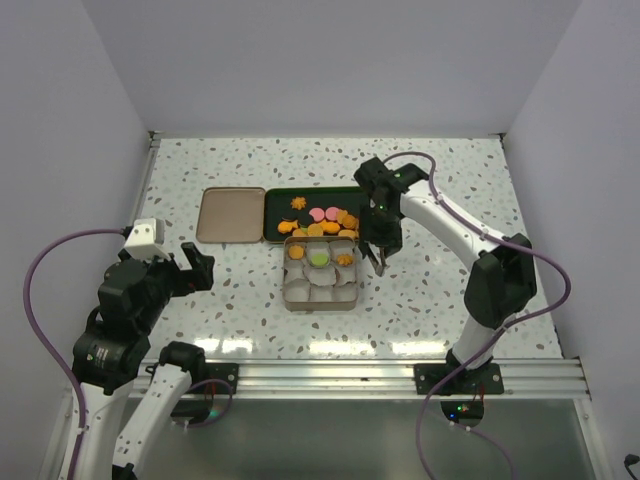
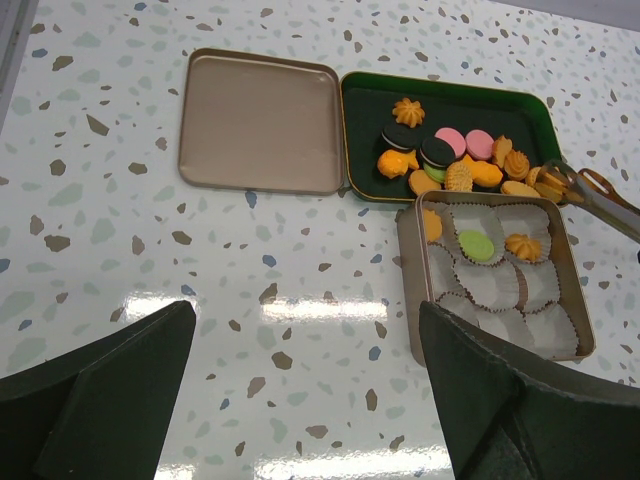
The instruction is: Pack the cookies
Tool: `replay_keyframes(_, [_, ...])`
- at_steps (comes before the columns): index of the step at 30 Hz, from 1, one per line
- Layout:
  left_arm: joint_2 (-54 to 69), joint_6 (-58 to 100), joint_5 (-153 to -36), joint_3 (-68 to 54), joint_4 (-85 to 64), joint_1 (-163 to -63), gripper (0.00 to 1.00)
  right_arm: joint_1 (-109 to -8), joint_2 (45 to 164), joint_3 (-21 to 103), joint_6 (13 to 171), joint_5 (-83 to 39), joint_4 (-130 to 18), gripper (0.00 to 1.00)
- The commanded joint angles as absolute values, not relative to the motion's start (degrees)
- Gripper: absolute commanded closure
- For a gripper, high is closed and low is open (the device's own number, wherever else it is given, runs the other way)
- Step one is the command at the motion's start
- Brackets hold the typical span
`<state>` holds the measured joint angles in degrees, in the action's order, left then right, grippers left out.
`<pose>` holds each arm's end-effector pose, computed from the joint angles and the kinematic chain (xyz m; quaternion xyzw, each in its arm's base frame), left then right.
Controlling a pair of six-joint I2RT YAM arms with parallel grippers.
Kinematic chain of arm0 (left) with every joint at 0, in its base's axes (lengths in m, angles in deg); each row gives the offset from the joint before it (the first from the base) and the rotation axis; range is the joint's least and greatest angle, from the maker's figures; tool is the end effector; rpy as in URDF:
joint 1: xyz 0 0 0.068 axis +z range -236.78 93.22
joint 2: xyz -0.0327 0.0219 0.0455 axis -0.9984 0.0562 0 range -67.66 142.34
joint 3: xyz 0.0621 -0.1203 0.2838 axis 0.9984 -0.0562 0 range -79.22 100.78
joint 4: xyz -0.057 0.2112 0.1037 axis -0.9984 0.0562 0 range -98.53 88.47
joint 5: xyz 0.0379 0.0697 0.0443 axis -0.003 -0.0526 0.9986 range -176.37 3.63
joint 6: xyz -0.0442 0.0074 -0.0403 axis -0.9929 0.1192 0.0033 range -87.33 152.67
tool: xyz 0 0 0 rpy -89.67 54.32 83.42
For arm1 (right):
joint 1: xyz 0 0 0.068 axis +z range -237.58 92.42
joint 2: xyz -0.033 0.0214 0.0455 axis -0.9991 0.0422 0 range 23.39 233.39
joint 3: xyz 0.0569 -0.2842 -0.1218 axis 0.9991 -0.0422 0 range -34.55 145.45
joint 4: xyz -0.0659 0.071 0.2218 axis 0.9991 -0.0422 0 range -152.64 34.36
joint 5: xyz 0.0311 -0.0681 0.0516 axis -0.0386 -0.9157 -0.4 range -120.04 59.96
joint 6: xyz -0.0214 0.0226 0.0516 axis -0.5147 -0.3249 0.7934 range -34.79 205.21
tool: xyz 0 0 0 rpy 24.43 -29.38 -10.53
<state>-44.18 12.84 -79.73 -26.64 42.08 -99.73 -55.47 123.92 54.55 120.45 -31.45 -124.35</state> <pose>0.0162 0.0016 0.3538 -0.0820 0.8218 -0.1126 0.5524 0.2784 0.1733 0.3126 0.0283 0.9958 0.0374 0.0783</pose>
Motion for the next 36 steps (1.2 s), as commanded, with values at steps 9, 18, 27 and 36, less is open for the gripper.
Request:
replay_keyframes(9, [-44.8,14.3,-80.1,-27.0,39.2,-100.1,0.0,-55.8,123.0,58.4,122.5,-30.2,-125.4,0.48])
replay_keyframes(18, [-44.9,14.2,-79.8,-27.0,39.4,-100.1,0.0,-55.8,126.5,60.4,122.1,-28.7,-124.8,0.57])
replay_keyframes(27, [-44.4,14.2,-79.9,-27.1,39.3,-100.1,0.0,-56.0,126.8,63.5,120.9,-29.9,-126.2,0.76])
replay_keyframes(36, [-44.3,14.3,-80.0,-27.1,39.4,-100.1,0.0,-56.8,127.8,78.2,117.9,-31.1,-131.8,0.84])
